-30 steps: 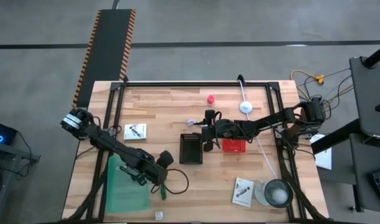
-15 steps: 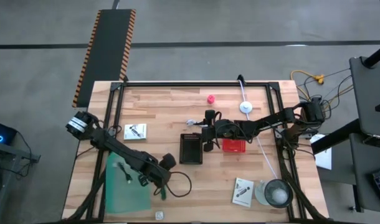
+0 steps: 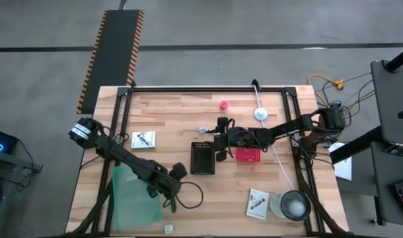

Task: Pick and place items into bin
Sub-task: Put the green charger cable into the green bin

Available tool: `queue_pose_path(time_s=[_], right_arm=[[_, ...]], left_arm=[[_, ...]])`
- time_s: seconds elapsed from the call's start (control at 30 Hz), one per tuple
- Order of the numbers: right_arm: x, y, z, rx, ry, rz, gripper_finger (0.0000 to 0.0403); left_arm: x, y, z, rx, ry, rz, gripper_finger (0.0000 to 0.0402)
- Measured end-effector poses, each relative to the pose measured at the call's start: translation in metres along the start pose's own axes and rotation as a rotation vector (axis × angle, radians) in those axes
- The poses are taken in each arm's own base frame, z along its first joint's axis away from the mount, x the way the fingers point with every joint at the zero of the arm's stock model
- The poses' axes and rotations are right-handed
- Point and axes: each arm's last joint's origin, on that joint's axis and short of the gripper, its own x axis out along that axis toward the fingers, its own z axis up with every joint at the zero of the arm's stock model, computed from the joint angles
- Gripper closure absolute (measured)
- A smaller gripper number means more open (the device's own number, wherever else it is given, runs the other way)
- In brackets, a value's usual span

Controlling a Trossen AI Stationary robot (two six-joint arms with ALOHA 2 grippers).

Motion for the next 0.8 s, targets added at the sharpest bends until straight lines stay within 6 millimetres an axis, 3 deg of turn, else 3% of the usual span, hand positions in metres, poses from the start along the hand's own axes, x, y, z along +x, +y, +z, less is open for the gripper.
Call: queue_pose_path(time_s=[0.63, 0.8], right_arm=[[0.0, 0.0, 0.0, 0.0, 0.001, 0.0, 0.0218], [0.0, 0.0, 0.0, -0.001, 0.001, 0.001, 0.0218]], left_arm=[[-0.023, 0.01, 0.009, 0.0, 0.029, 0.038, 0.0228], [-0.023, 0.011, 0.009, 0.016, -0.014, -0.038, 0.0228]])
